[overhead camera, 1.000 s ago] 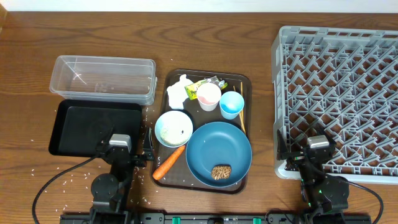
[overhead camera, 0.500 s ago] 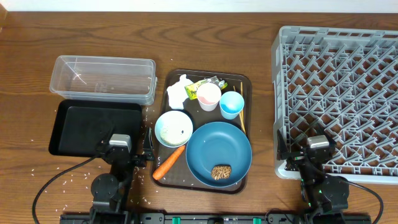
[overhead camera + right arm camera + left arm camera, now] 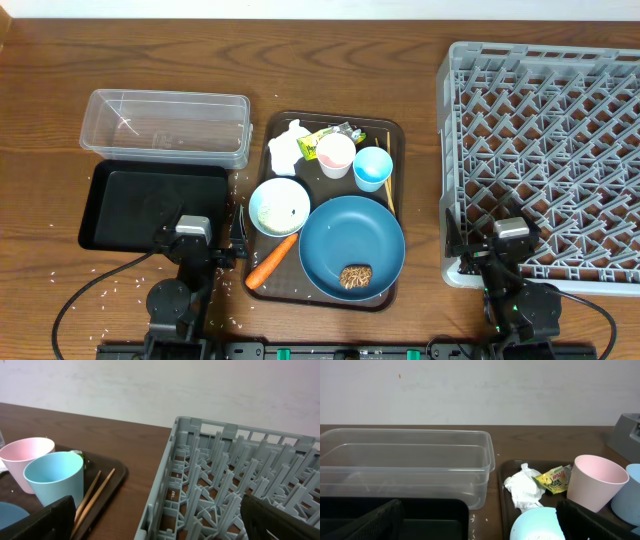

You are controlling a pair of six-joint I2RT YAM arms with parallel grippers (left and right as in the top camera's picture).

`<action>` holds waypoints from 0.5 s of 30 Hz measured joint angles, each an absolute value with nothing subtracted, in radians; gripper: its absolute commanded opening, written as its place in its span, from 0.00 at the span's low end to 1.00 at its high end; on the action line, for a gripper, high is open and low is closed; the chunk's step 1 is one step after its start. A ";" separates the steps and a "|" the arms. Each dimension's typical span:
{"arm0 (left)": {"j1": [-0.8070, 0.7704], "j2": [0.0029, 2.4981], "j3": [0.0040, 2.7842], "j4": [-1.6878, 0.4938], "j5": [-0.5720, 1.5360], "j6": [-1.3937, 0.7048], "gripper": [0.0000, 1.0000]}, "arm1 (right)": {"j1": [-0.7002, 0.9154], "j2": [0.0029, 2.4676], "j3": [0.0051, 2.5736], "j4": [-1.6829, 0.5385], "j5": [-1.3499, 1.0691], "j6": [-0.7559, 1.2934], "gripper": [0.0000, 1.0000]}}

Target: Sort waste into correct bins and load items into the dishwasher rack

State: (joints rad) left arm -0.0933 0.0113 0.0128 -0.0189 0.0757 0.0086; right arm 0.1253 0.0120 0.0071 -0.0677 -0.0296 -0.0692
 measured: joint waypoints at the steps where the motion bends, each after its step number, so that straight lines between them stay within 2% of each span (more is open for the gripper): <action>1: -0.093 0.011 0.013 -0.019 0.076 0.008 0.98 | 0.125 0.012 0.007 -0.068 -0.030 -0.069 0.99; 15: -0.093 0.011 0.013 0.002 0.118 0.008 0.98 | 0.125 0.012 0.007 -0.064 -0.035 -0.069 0.99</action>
State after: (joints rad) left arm -0.0933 0.0113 0.0128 0.0017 0.1181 0.0078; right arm 0.1253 0.0120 0.0071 -0.0635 -0.0345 -0.0692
